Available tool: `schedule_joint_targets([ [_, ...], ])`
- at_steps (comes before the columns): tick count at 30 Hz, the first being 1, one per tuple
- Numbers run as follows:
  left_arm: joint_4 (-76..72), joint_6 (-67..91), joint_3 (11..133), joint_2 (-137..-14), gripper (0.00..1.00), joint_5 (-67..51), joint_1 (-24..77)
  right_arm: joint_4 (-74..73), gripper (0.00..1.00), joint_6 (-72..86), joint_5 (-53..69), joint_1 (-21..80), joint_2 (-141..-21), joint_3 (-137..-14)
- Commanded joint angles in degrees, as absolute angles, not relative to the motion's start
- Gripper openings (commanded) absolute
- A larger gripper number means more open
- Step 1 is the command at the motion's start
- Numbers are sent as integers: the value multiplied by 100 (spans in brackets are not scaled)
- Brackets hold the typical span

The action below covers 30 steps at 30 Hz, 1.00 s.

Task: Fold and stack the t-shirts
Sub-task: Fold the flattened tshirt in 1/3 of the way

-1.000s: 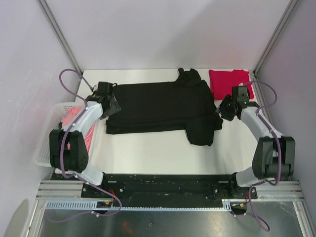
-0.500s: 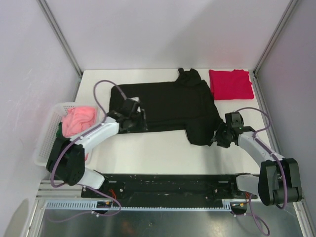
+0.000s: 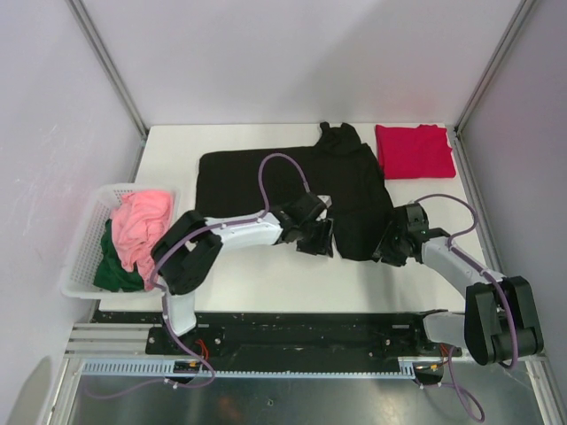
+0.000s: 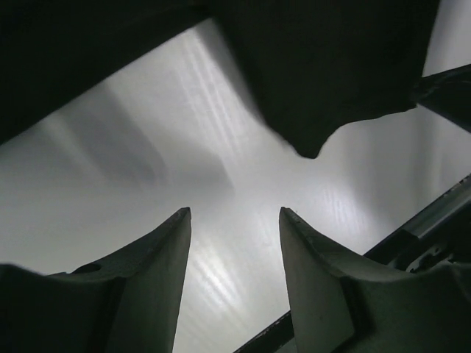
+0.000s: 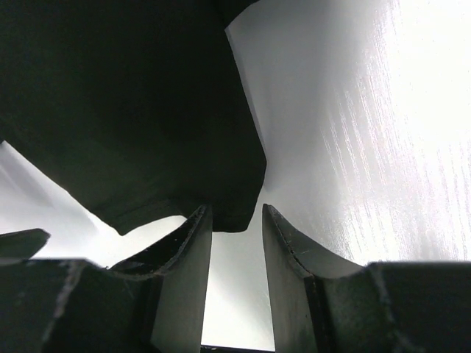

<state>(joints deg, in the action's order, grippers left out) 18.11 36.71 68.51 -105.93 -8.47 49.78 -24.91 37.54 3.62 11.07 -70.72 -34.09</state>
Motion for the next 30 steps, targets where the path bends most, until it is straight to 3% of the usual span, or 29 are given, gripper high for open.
schedule_joint_targets([
  [1,1462,3905,7275,-10977,57,-1235,5181,-2311,38,3796,221,1174,-7171,-3393],
  [6,1347,4015,7456,-11344,57,-1292,5271,-2323,34,3757,95,1215,-7241,-3393],
  [11,1277,4159,7652,-11596,54,-1244,5295,-2238,13,3757,136,1229,-7205,-3473],
  [15,1255,4245,7875,-11718,44,-1159,5299,-2225,1,3750,208,1230,-7229,-3811],
  [23,1257,4284,8352,-11676,7,-971,5106,-2234,0,3488,205,1227,-7829,-5099],
  [30,1257,4257,8882,-11829,0,-1246,4610,-1865,0,3330,323,1173,-8747,-6135],
])
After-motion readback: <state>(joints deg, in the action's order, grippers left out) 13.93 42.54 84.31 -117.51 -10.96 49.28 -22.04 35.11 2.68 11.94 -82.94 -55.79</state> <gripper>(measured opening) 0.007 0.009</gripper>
